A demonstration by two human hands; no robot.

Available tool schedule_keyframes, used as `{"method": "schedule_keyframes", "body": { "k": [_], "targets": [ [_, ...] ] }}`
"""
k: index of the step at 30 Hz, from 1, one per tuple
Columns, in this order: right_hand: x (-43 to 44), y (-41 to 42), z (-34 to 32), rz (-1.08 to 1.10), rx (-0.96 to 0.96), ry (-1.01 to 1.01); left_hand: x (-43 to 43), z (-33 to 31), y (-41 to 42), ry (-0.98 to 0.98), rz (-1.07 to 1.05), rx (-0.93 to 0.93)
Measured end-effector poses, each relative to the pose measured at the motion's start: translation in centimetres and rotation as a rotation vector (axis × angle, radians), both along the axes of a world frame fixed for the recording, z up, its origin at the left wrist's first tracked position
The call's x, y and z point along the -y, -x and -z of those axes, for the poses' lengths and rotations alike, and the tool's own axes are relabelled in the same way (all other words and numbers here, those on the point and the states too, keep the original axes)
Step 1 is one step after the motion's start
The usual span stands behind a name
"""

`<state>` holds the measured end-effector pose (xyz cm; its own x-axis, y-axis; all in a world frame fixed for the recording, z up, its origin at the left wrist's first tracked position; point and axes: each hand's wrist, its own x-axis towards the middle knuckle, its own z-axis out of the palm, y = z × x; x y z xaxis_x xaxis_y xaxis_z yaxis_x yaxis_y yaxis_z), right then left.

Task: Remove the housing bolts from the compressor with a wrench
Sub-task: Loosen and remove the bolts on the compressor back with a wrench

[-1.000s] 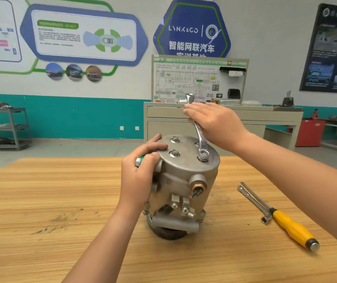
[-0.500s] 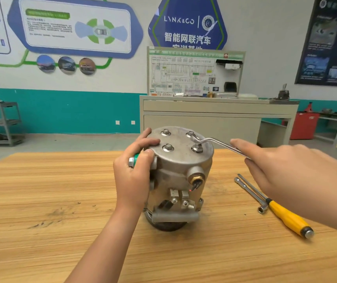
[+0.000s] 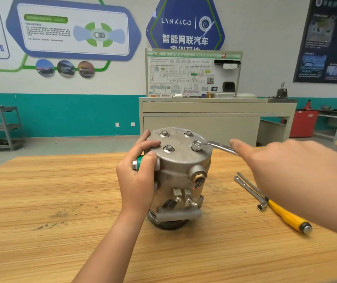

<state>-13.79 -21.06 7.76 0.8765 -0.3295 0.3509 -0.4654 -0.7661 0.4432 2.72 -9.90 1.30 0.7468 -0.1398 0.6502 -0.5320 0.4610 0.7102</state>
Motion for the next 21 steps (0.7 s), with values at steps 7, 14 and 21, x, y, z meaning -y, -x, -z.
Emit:
{"method": "schedule_keyframes", "body": {
  "k": [7, 14, 21],
  "targets": [
    [-0.9, 1.0, 0.6, 0.055, -0.009, 0.103, -0.4, 0.2, 0.2, -0.016, -0.004, -0.012],
    [7.5, -3.3, 0.2, -0.664, 0.487, 0.319, -0.6, 0.0, -0.7, 0.017, 0.059, -0.078],
    [7.3, -12.3, -4.2, -0.834, 0.233, 0.317, 0.7, -0.8, 0.8, -0.023, 0.029, -0.037]
  ]
}}
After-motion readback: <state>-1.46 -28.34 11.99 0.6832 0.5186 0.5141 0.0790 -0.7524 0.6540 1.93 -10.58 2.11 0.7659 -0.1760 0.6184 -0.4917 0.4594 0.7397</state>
